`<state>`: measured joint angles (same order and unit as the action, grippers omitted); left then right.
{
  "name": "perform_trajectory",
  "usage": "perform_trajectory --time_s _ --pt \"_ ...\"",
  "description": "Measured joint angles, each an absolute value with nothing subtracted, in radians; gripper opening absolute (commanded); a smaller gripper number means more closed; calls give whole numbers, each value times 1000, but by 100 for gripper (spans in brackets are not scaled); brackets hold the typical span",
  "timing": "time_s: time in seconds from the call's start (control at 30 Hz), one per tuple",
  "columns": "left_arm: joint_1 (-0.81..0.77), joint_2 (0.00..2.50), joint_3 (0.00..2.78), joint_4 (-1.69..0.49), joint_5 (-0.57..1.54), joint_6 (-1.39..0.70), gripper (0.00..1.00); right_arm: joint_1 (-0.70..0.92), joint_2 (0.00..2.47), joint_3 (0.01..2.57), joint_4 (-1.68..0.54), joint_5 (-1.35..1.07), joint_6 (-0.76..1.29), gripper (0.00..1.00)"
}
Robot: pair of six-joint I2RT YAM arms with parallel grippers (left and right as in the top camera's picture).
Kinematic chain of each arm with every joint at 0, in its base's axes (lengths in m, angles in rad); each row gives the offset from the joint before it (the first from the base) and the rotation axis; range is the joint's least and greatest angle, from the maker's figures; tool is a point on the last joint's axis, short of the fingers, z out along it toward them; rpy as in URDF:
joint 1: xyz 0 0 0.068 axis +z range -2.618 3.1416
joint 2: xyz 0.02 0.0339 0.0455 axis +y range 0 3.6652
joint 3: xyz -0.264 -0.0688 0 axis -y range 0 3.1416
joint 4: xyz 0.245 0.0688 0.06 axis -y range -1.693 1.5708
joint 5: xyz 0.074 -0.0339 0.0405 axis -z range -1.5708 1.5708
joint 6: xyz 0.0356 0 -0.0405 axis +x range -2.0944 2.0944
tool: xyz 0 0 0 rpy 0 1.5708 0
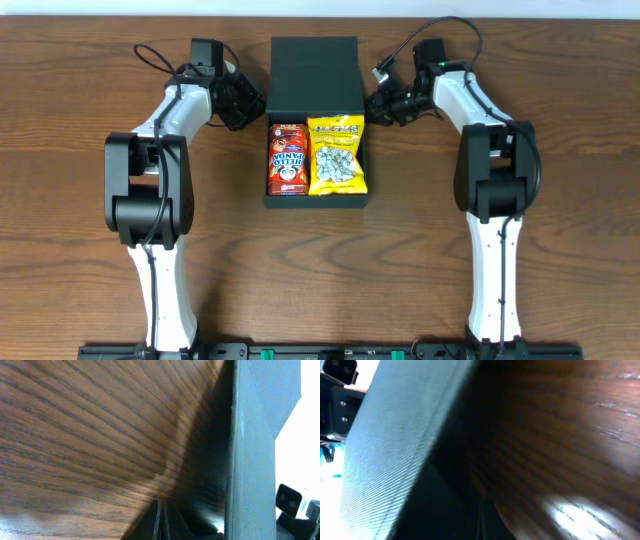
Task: Pack container
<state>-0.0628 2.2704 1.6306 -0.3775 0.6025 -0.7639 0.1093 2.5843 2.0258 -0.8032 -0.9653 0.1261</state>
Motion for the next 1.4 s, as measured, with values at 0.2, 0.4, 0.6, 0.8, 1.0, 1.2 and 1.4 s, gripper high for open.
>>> perform_trajectory --time_s 0.2,0.4,0.6,0.8,1.0,1.2,1.4 --pt "-62 2270 1631 -368 611 -763 6 111 2585 2026 -714 -1040 139 1" --pt "-58 2270 1631 -339 629 -758 6 110 2585 2026 -625 -1124 157 1" --pt "-52 2270 1631 -295 652 -751 6 102 2585 2026 -566 -1243 161 1" --pt "-47 2271 1631 -247 689 -731 6 101 2585 2026 -546 -1322 160 1" --pt "-31 2271 1631 -173 806 -703 6 96 2585 2026 -504 -1417 160 1" --pt "-8 2271 1631 -81 956 -696 6 78 2585 2026 -481 -1462 160 1" --pt "-8 2271 1631 -39 997 -692 6 67 2585 2025 -361 -1482 195 1"
